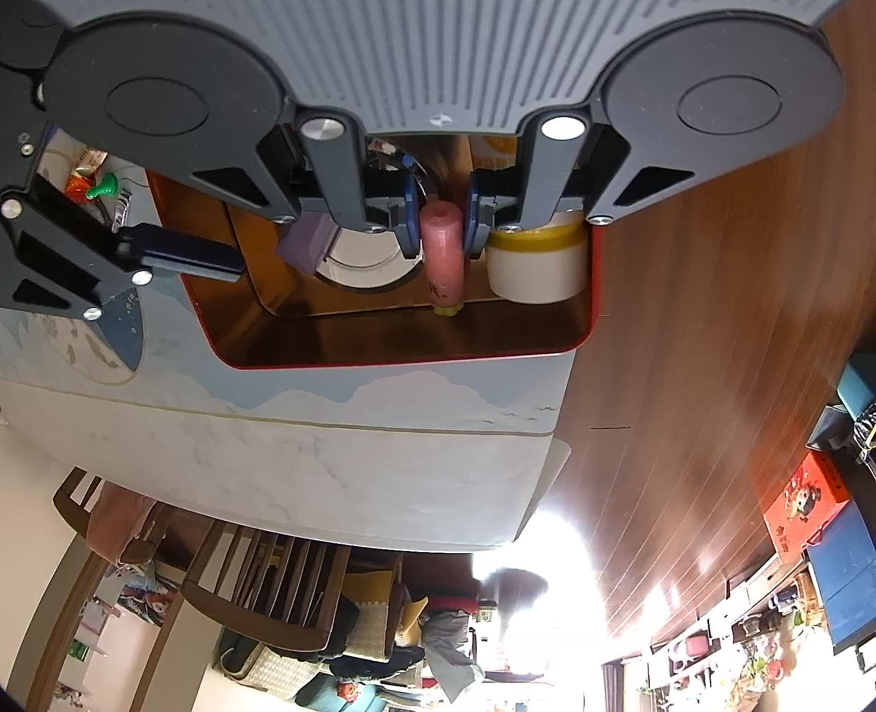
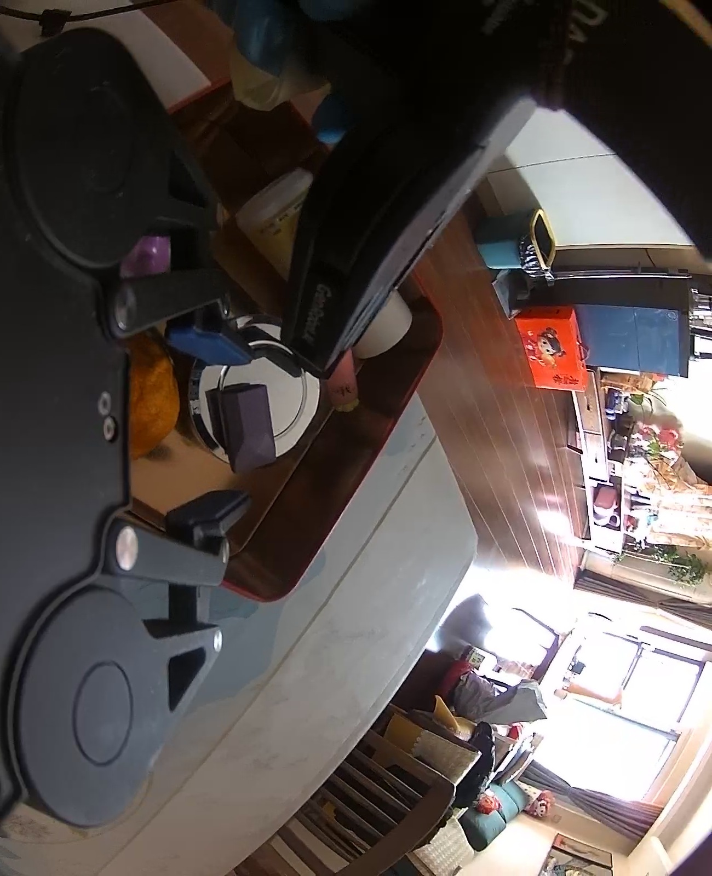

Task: Organize rigid objects
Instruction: 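Open the right tool over the silver tin while the left tool releases the pink tube into the red tin, then lift both open tools out of the red tin toward the remaining items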

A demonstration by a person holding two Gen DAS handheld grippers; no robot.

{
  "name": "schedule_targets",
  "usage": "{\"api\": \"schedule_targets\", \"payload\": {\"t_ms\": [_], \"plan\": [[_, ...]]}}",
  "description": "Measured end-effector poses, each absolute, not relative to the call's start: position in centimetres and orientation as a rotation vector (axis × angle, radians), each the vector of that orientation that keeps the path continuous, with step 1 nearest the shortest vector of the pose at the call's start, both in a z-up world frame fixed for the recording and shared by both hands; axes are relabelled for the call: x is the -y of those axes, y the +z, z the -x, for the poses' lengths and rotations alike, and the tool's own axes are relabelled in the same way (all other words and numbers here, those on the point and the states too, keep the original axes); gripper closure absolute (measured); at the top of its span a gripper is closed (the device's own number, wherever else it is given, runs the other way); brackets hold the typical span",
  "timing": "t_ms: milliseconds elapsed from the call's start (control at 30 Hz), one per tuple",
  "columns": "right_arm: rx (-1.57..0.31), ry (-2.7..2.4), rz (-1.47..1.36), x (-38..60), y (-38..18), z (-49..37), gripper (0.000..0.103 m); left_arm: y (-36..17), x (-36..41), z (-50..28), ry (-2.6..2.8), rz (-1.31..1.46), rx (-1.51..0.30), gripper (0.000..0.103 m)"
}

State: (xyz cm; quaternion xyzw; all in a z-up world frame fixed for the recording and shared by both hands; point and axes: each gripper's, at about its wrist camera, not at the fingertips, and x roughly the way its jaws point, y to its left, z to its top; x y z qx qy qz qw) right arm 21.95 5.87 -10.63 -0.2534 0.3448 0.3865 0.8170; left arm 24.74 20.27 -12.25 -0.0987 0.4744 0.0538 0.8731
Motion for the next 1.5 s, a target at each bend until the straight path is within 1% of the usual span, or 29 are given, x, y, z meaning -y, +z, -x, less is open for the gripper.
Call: {"api": "schedule_targets", "payload": {"t_ms": [167,200,300,433,533,600,733,800,900,967,1000,1033,1067,1100,1133,1267,1333,1500], "plan": [[-0.721,0.819,0.518,-5.0,-9.6,-21.1,0.050,-11.4,-19.8,-23.7,0.106,0.206,-0.978,0.087],[-0.718,0.815,0.515,-4.8,-9.4,-21.0,0.047,-11.2,-19.7,-23.5,0.103,0.208,-0.973,0.087],[-0.713,0.810,0.489,-4.1,-8.7,-20.4,0.042,-10.4,-19.4,-22.8,0.097,0.207,-0.955,0.081],[-0.698,0.802,0.454,-3.0,-7.8,-19.8,0.040,-9.5,-18.9,-21.9,0.092,0.204,-0.935,0.076],[-0.689,0.795,0.435,-2.0,-7.2,-19.4,0.039,-8.8,-18.4,-21.0,0.086,0.199,-0.920,0.076],[-0.683,0.786,0.426,-1.3,-6.7,-19.0,0.036,-8.4,-17.9,-20.4,0.081,0.194,-0.912,0.076],[-0.675,0.775,0.398,0.3,-5.7,-18.5,0.036,-7.5,-16.8,-19.2,0.070,0.185,-0.895,0.076],[-0.675,0.772,0.368,1.2,-5.3,-18.2,0.032,-6.9,-16.2,-18.6,0.065,0.177,-0.882,0.076],[-0.671,0.762,0.325,2.8,-4.6,-17.7,0.029,-6.1,-15.0,-17.8,0.056,0.155,-0.864,0.075],[-0.665,0.756,0.303,3.8,-4.3,-17.4,0.028,-5.4,-14.2,-17.3,0.051,0.144,-0.851,0.072],[-0.661,0.752,0.295,4.3,-4.1,-17.3,0.027,-5.2,-13.8,-17.0,0.050,0.139,-0.846,0.066],[-0.657,0.748,0.287,4.8,-3.9,-17.3,0.027,-4.9,-13.3,-16.8,0.049,0.130,-0.839,0.057],[-0.652,0.744,0.278,5.2,-3.9,-17.1,0.026,-4.7,-12.9,-16.6,0.048,0.123,-0.830,0.053],[-0.648,0.742,0.268,5.7,-3.8,-16.9,0.024,-4.4,-12.5,-16.3,0.048,0.116,-0.817,0.046],[-0.643,0.738,0.259,6.2,-3.7,-16.8,0.023,-4.2,-12.1,-16.2,0.049,0.110,-0.808,0.043],[-0.637,0.721,0.223,8.5,-3.4,-16.7,0.020,-3.7,-10.4,-15.7,0.046,0.104,-0.796,0.040],[-0.633,0.713,0.211,9.7,-3.3,-16.5,0.017,-3.5,-9.7,-15.6,0.042,0.107,-0.789,0.035],[-0.627,0.704,0.184,12.6,-3.2,-16.6,0.008,-3.2,-7.4,-14.9,0.047,0.093,-0.769,0.033]]}}
